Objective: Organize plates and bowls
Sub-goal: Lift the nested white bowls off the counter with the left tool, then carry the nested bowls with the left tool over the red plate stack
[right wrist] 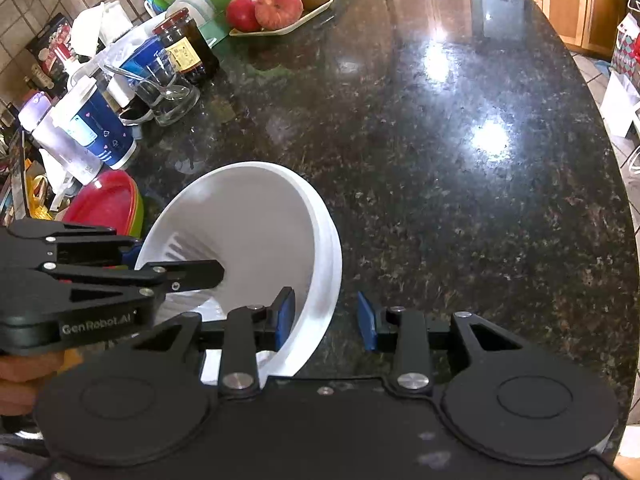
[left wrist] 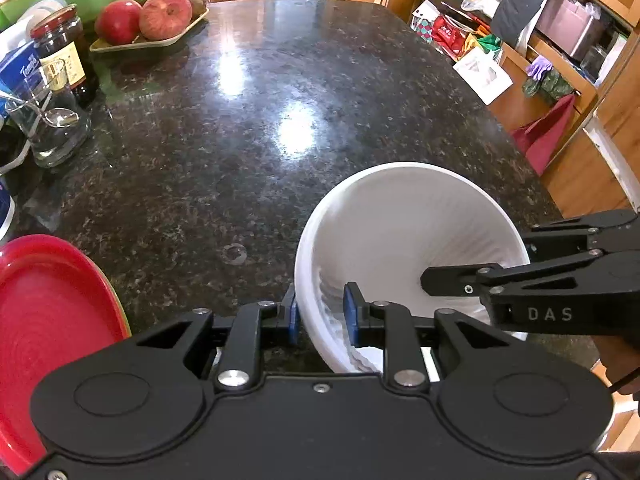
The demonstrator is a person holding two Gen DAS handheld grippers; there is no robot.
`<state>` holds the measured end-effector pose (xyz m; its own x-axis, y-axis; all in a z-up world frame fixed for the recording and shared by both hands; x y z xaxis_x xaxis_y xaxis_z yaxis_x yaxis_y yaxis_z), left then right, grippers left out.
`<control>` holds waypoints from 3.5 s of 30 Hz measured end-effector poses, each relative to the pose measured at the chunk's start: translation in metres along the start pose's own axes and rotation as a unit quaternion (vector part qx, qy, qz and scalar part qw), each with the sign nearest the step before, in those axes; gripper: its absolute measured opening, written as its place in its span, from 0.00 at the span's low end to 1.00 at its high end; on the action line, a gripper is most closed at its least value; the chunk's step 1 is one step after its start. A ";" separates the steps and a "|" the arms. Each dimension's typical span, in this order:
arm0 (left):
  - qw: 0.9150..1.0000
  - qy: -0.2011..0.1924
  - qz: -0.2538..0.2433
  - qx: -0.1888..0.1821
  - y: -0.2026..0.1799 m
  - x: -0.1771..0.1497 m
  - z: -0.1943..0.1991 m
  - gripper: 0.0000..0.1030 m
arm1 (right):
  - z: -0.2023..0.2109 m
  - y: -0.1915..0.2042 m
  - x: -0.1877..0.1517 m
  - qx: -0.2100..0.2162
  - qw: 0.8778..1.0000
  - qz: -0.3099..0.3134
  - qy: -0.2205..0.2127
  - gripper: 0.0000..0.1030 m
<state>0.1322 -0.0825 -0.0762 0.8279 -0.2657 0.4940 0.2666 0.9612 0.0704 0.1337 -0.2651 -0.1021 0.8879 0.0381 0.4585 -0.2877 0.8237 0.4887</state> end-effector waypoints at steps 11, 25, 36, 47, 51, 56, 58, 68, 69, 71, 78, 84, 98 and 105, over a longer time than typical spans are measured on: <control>1.000 0.019 0.018 -0.009 -0.010 -0.001 0.000 0.31 | 0.000 0.010 -0.004 0.019 1.000 0.019 0.004 0.38; 0.998 0.017 0.047 0.026 -0.020 -0.002 0.008 0.34 | 0.010 0.012 -0.011 0.029 0.999 0.042 0.011 0.39; 0.997 -0.012 0.056 0.060 -0.022 -0.003 0.013 0.34 | 0.008 0.009 -0.004 0.038 0.998 0.052 -0.008 0.31; 0.995 -0.009 0.087 0.043 -0.012 -0.008 0.007 0.35 | 0.014 -0.001 -0.002 0.040 0.998 0.043 -0.027 0.35; 0.994 -0.014 0.092 0.049 -0.012 -0.004 0.005 0.35 | 0.014 -0.001 -0.001 0.030 0.998 0.044 -0.039 0.29; 0.994 -0.006 0.090 0.056 -0.017 -0.003 0.001 0.34 | 0.016 0.003 0.001 0.009 0.997 0.065 -0.045 0.23; 0.994 -0.006 0.093 0.054 -0.018 -0.003 0.003 0.34 | 0.019 0.005 0.002 0.006 0.996 0.069 -0.048 0.22; 0.992 -0.010 0.101 0.072 -0.012 -0.004 0.021 0.34 | 0.024 0.013 0.005 0.033 0.996 0.067 -0.043 0.22; 0.992 -0.011 0.103 0.075 -0.010 -0.005 0.023 0.34 | 0.024 0.016 0.005 0.037 0.996 0.068 -0.042 0.22; 0.991 -0.012 0.107 0.081 -0.005 -0.007 0.028 0.34 | 0.021 0.023 0.006 0.043 0.996 0.071 -0.042 0.22; 0.988 -0.017 0.122 0.098 0.021 -0.018 0.043 0.34 | 0.012 0.055 0.008 0.061 0.993 0.091 -0.040 0.22; 0.986 -0.021 0.127 0.109 0.057 -0.027 0.054 0.34 | -0.007 0.096 0.012 0.067 0.992 0.103 -0.041 0.22; 0.986 -0.021 0.121 0.115 0.156 -0.054 0.066 0.34 | -0.079 0.193 0.020 0.066 0.993 0.094 -0.033 0.23; 0.989 -0.018 0.110 0.101 0.186 -0.061 0.057 0.34 | -0.107 0.219 0.019 0.042 0.995 0.082 -0.031 0.24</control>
<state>0.1030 0.1169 -0.0439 0.8357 -0.0502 0.5469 -0.0245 0.9914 0.1285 0.1265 -0.0233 -0.0659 0.8035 0.1318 0.5806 -0.4585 0.7590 0.4622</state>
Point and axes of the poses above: each gripper's, at about its wrist camera, not at the fingertips, and z roughly against the way its jaws point, y to its left, x to its top, the point moved 5 cm from there along -z, roughly the way its jaws point, and after that the axes turned 13 degrees about x, right-handed, at the moved point
